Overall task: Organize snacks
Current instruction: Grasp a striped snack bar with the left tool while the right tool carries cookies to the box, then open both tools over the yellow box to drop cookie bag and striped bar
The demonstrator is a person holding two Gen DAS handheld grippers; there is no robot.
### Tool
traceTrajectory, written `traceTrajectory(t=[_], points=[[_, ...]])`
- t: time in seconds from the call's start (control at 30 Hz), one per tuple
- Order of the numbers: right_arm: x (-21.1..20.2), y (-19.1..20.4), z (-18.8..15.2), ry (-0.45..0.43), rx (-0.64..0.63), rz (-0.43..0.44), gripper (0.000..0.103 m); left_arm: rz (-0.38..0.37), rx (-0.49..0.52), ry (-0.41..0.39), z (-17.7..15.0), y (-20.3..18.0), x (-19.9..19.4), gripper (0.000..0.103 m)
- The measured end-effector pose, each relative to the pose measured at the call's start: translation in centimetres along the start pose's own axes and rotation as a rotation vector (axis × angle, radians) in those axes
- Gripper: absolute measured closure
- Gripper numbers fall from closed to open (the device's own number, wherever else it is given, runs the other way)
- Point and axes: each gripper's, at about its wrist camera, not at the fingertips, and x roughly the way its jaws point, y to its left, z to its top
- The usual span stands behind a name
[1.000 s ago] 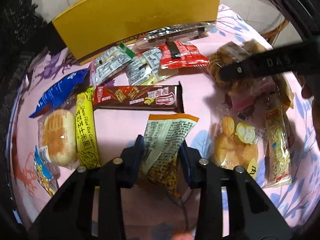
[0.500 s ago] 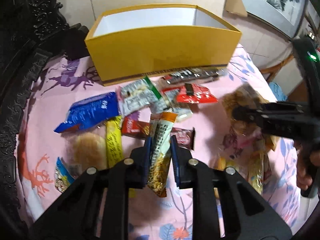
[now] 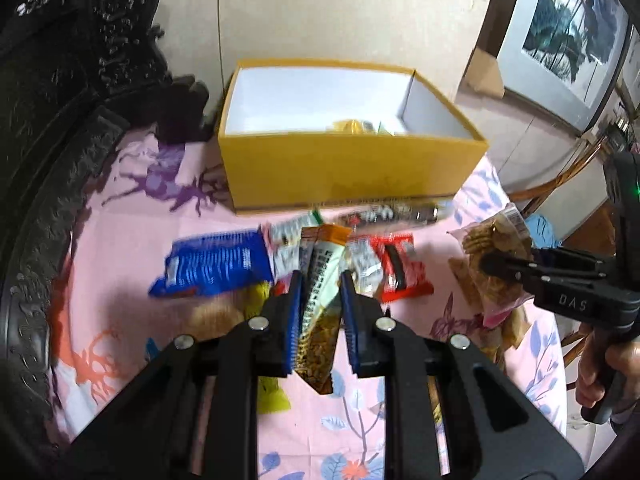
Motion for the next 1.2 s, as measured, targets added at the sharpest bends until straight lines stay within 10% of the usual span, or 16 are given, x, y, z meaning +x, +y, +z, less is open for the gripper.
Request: traceTrajectory(t=[0.37, 0.67, 0.7, 0.8, 0.87, 1.2], points=[[-2.0, 0.4, 11.0, -0.169, -0.014, 0.024, 0.065, -0.007, 0.059, -0.147, 12.0, -0.6, 0.9, 0.084], [3.3, -0.5, 19.1, -0.146, 0.006, -0.013, 0.065, 0.073, 0.049, -0.071, 20.2, -0.1, 9.7, 0.084], [3.8, -0.5, 19.4, -0.138, 0.005, -0.018, 0.063, 0.076, 0.037, -0.052, 20.5, 0.1, 10.6, 0.082], [7.0, -0.5, 20.6, -0.047, 0.005, -0.044, 0.051, 0.167, -0.012, -0.013, 20.9, 1.0, 12.9, 0.017], [7.6, -0.3, 20.5, -0.035, -0.005, -0.078, 0.038, 0.175, -0.025, -0.039, 20.5, 1.3, 12.4, 0.013], [2.1, -3.2, 11.0, -0.004, 0.035, -0.023, 0.038, 0.123, -0.025, -0.071, 12.4, 0.8, 6.3, 0.005]])
